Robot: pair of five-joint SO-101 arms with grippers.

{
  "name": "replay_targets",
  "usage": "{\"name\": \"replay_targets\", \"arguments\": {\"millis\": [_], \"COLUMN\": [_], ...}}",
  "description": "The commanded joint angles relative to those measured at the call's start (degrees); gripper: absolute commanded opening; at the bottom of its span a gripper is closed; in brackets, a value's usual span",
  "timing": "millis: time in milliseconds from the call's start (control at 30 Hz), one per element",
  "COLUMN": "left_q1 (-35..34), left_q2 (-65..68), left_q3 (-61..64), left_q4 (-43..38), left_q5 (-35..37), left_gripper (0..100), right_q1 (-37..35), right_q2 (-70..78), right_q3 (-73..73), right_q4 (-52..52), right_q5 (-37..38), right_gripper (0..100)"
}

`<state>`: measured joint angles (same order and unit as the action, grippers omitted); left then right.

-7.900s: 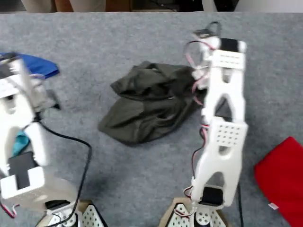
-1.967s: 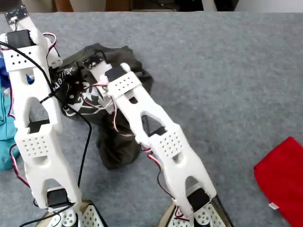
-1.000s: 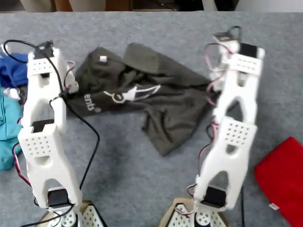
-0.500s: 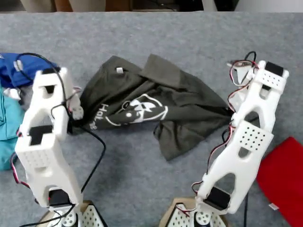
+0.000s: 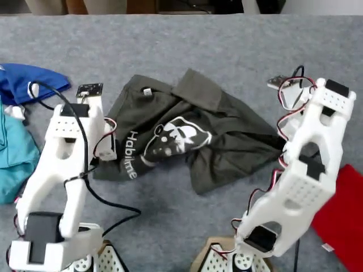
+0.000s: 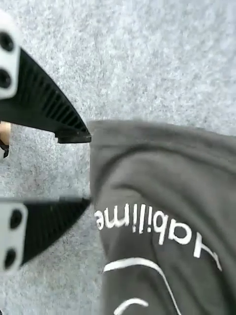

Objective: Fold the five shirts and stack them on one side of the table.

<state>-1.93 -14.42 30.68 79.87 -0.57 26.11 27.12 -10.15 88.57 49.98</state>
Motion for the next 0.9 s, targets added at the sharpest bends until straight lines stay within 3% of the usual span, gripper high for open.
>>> {"name": "replay_targets", "arguments": {"millis": [0,200,433,533,700,867], "left_q1": [-2.2,-9.23,-6.07,-1.76,3.34,4.92], "left_q2": [-2.68,-2.15,8.31,17.71,35.65,52.53], "left_q3": [-1.58,-13.63,-17.41,-22.42,-41.41,-65.14], "left_q4": [1.93,-0.26,-26.73,-32.53,-31.74,-21.45], "left_q5": [0.18,1.14,16.18,20.31,26.2,28.48], "left_gripper": [24,23,18,18,18,18], "right_q1": [1.01,-0.13,-7.16,-8.4,-8.13,-8.04], "right_q2": [-8.84,-16.48,-16.84,-15.78,-10.95,-7.16], "right_q3": [3.56,4.09,4.09,4.88,6.64,6.37], "right_q4": [-3.69,-4.04,-9.76,-10.9,-16.09,-18.64], "right_q5": [0.62,0.26,-10.11,-13.01,-18.02,-20.84], "right_gripper": [40.0,41.5,41.5,41.5,41.5,41.5]}}
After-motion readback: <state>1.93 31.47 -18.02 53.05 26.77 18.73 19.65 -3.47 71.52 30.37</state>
